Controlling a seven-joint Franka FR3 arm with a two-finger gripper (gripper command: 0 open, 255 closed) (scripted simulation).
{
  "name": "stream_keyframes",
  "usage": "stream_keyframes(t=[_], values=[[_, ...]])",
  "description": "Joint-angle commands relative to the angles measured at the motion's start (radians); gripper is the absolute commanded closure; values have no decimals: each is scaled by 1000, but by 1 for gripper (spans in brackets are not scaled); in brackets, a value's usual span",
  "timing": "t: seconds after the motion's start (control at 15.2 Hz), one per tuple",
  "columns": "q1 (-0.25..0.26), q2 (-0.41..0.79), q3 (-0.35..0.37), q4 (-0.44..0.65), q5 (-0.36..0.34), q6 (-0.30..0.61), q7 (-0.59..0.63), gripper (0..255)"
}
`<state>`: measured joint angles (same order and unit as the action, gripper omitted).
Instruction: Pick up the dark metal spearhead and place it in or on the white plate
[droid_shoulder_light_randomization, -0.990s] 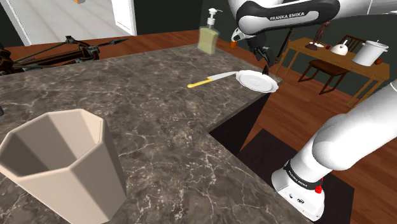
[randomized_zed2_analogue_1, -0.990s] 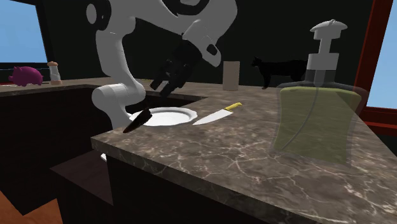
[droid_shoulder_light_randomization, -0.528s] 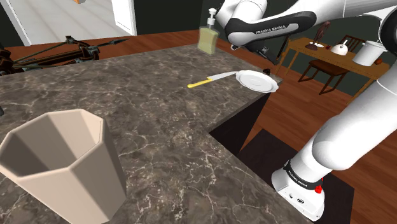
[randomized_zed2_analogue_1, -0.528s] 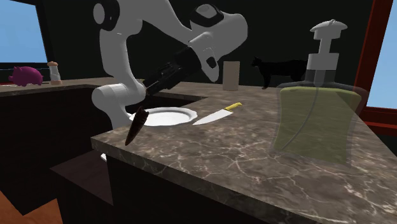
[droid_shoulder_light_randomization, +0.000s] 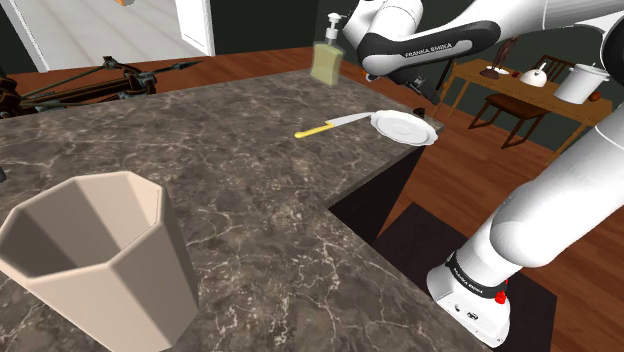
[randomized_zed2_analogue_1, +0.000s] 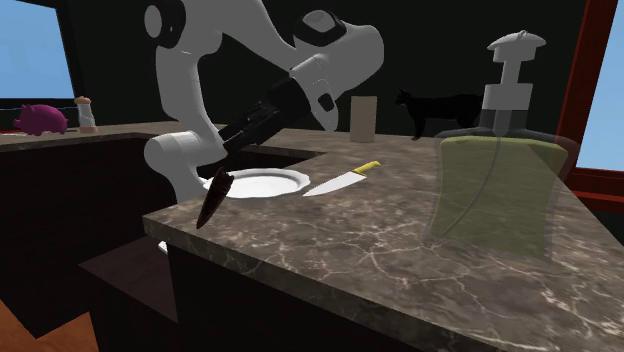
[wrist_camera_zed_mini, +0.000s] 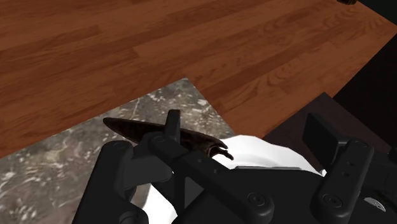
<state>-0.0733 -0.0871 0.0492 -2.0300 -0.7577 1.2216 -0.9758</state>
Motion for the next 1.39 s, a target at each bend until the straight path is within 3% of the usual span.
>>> stream_keyframes(t=[0.0,0.07,0.66,0.73,0.86,0.99,1.06,1.19,1.32], values=[[0,0,0,0,0,0,0,0],[0,0,0,0,0,0,0,255],[0,0,0,0,0,0,0,255],[0,0,0,0,0,0,0,0],[-32,-124,-90,-52,91,216,-418,0],[-44,-147,-220,-32,253,359,-858,0],[-43,-121,-289,4,358,391,-1085,0],[-48,-10,-403,113,581,369,-1510,0],[-55,-15,-399,81,578,396,-1508,0]])
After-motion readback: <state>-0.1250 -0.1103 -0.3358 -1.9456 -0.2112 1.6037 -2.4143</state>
